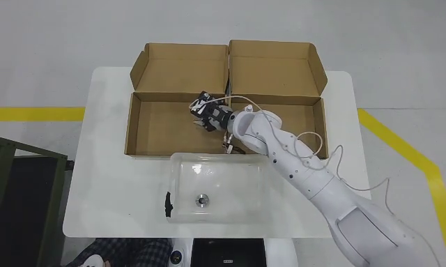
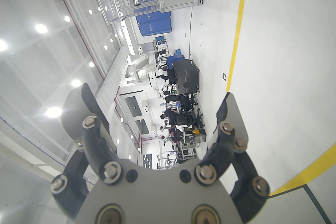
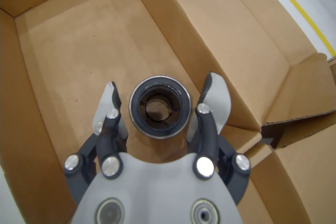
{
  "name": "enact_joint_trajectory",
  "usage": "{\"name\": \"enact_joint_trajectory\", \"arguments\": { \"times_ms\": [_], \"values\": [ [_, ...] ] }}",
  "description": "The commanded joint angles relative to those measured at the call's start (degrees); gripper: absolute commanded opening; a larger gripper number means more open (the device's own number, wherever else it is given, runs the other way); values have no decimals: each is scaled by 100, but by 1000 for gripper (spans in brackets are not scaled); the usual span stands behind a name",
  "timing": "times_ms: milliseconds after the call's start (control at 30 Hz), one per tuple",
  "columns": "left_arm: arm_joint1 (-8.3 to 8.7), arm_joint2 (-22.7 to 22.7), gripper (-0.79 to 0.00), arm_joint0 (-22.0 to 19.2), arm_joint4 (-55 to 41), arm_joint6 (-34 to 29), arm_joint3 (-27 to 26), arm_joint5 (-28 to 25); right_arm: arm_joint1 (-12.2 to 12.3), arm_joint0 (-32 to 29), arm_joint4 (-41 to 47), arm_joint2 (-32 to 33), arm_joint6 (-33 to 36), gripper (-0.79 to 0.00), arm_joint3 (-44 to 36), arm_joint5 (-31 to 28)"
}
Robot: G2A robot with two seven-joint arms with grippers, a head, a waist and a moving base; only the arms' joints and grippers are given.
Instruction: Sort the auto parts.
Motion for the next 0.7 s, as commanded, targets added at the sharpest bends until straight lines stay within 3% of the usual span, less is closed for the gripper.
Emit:
{"name": "enact_joint_trajectory", "arguments": {
  "times_ms": [0, 667],
  "values": [
    [0, 0, 0, 0, 0, 0, 0, 0, 25, -54, -49, 77, -14, 0, -150, -39],
    [0, 0, 0, 0, 0, 0, 0, 0, 455, -1300, -560, 916, 827, 0, -2963, -1045]
  ]
}}
